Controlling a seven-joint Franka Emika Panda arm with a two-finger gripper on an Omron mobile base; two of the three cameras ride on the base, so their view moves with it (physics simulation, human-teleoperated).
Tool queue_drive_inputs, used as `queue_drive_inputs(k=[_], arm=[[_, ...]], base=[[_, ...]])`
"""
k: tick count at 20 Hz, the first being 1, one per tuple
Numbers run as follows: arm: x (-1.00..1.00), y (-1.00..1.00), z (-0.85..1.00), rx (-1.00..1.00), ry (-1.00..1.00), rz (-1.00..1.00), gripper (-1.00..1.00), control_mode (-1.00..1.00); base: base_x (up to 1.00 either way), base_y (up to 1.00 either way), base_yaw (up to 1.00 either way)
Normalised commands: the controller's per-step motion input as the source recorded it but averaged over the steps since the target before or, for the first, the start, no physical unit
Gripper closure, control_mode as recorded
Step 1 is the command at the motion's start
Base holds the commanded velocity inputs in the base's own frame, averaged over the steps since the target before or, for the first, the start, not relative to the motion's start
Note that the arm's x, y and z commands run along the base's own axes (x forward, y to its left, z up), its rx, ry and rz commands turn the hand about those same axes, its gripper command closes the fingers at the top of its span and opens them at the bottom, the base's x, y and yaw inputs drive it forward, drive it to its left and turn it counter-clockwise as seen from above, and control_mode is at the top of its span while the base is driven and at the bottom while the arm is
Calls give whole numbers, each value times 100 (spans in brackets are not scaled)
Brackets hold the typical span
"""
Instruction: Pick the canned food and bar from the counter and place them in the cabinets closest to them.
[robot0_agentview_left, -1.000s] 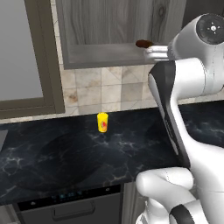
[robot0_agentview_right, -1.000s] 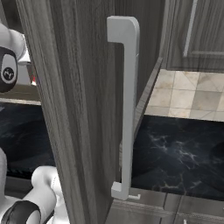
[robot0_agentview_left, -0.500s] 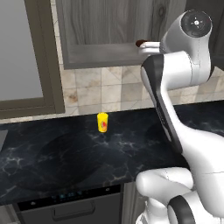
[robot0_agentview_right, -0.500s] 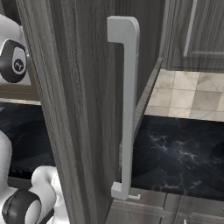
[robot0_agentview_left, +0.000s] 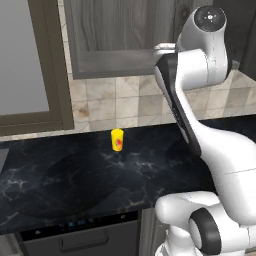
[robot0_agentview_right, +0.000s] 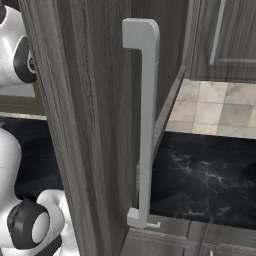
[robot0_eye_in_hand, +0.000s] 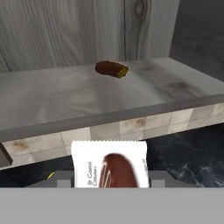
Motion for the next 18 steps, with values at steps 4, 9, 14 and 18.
queue_drive_inputs(k=[4,9,14,18], arm=[[33,1,3,0,6,-3,100,-100],[36,6,0,0,6,-4,100,-100],[30,6,0,0,3,-2,100,-100],[0,0,0,0,0,0,100,-100]], base=[[0,0,0],[0,0,0],[0,0,0],[0,0,0]])
